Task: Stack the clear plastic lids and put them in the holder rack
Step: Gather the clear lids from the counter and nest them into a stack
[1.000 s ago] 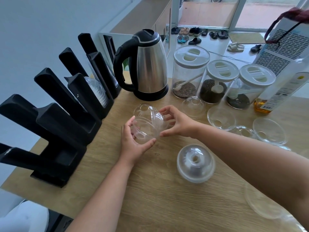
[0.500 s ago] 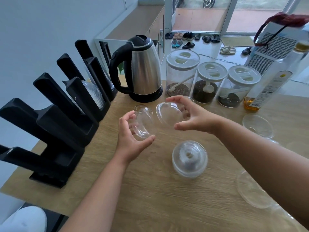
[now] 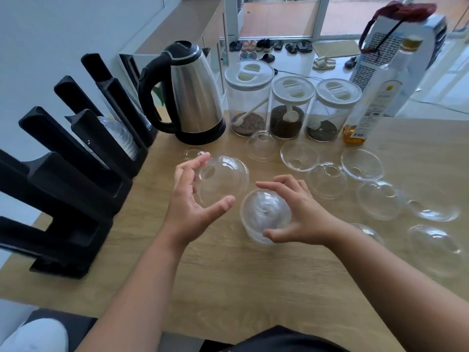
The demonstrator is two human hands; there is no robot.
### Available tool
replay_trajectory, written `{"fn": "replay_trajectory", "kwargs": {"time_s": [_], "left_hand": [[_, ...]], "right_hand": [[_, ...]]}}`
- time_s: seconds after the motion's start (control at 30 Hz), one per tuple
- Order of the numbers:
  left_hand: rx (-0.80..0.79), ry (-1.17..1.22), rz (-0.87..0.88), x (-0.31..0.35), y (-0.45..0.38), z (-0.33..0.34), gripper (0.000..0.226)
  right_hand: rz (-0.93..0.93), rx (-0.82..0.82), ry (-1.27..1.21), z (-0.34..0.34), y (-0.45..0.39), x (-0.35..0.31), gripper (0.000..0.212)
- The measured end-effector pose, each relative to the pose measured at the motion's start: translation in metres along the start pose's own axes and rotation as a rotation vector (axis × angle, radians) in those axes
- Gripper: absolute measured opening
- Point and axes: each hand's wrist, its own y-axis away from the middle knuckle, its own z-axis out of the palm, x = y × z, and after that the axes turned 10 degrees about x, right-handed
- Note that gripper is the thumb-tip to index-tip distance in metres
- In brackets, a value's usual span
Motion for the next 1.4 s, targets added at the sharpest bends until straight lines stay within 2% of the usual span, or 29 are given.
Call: {"fn": "replay_trajectory", "kwargs": {"time_s": [0.23, 0.43, 0.67, 1.13, 1.27, 1.4], "left_hand": [[-0.152, 0.012, -0.003, 0.003, 0.016, 0.027, 0.086], [-0.221, -0.005, 0.02, 0.003, 0.019, 0.044, 0.09], [-0.32, -0.116, 0.055, -0.008, 0.027, 0.063, 0.092], [-0.367, -0.308, 0.089, -0.001, 0.028, 0.075, 0.095], [-0.364, -0.363, 0.127, 0.003, 0.029, 0.078, 0.097], [-0.377, -0.366, 0.093, 0.005, 0.028, 0.078, 0.099]], "right_hand": [[0.057, 0.042, -0.09, 0.014, 0.016, 0.019, 0.086], [0.094, 0.182, -0.335, 0.025, 0.026, 0.03, 0.116], [0.105, 0.238, -0.416, 0.03, 0.038, 0.037, 0.126], [0.177, 0.247, -0.451, 0.043, 0.043, 0.049, 0.096], [0.187, 0.224, -0.441, 0.044, 0.044, 0.049, 0.094], [0.194, 0.196, -0.438, 0.041, 0.045, 0.047, 0.1]]}}
